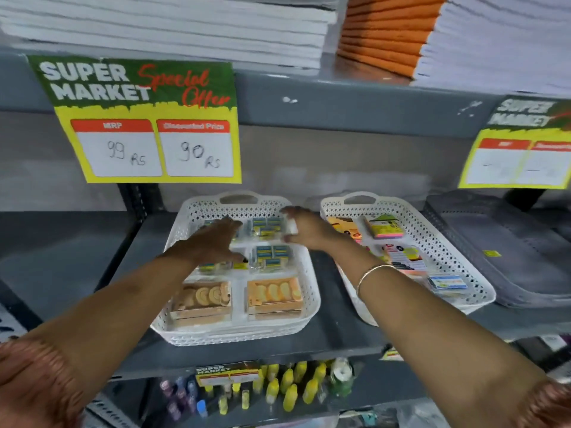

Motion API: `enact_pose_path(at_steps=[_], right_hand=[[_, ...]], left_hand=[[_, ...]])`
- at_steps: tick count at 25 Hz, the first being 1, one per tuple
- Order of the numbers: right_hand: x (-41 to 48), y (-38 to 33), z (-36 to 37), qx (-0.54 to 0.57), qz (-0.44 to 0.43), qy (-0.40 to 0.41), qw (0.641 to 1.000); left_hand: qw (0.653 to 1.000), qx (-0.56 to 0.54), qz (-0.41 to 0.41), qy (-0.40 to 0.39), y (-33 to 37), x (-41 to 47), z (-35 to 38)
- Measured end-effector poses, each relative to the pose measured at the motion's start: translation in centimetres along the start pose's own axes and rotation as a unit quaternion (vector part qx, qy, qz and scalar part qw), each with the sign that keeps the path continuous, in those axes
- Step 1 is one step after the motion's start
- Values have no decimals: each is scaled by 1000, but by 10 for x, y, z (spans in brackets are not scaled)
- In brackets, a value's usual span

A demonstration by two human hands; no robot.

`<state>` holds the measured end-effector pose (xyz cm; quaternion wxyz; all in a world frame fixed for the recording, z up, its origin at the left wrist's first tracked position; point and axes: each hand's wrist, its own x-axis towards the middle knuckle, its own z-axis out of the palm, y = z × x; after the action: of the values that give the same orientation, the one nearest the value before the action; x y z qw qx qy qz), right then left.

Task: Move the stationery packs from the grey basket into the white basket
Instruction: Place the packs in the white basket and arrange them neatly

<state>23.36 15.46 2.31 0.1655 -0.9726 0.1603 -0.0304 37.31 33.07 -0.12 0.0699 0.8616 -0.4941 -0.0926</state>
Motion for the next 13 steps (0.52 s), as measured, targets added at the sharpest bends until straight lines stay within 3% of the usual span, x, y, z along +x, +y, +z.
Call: enact_pose_path(at_steps=[2,5,9,13], right_hand=[[-15,25,-29,25,22,60,998],[-51,78,-61,21,76,37,996],[-106,142,-78,-23,70,-54,996],[-147,196,-75,-86,54,-161,982]], left_hand=[[996,-18,29,84,38,3,-8],[988,-28,80,127,111,10,-11],[989,1,136,53,213,18,17],[991,46,103,-74,279,23,48]])
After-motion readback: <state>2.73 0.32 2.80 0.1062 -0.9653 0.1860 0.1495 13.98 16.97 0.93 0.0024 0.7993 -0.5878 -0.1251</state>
